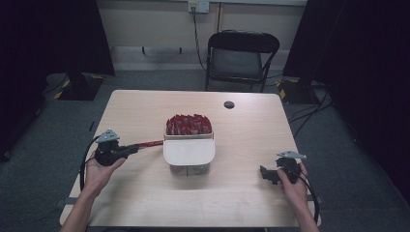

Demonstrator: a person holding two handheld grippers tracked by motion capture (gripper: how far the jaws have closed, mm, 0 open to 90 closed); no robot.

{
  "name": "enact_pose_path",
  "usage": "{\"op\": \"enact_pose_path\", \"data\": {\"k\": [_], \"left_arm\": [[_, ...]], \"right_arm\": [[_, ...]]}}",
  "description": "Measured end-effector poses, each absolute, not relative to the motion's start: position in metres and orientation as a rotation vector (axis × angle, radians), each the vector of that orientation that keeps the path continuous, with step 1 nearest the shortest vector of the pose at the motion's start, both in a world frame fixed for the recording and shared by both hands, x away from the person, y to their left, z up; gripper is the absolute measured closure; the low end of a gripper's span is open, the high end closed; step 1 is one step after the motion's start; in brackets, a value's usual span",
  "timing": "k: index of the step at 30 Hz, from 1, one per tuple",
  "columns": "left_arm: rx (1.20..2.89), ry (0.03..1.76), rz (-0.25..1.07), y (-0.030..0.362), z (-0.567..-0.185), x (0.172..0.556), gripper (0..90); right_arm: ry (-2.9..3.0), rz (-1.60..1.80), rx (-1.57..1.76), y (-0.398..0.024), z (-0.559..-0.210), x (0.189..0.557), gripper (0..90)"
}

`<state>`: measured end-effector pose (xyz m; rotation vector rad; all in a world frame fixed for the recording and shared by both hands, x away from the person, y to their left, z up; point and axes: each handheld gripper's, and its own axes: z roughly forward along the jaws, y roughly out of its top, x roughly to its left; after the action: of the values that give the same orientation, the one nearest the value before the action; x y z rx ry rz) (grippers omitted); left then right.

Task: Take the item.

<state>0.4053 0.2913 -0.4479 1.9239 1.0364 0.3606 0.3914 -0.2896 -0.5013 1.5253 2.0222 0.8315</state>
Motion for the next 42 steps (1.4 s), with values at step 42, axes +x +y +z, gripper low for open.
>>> {"op": "enact_pose_path", "data": {"k": [42], "left_arm": [[2.049,1.025,0.328,0.269,-0.467,0.412,69.0]], "right_arm": [[2.022,0.832,1.525,-0.290,-0.501,0.391,0.0]]}}
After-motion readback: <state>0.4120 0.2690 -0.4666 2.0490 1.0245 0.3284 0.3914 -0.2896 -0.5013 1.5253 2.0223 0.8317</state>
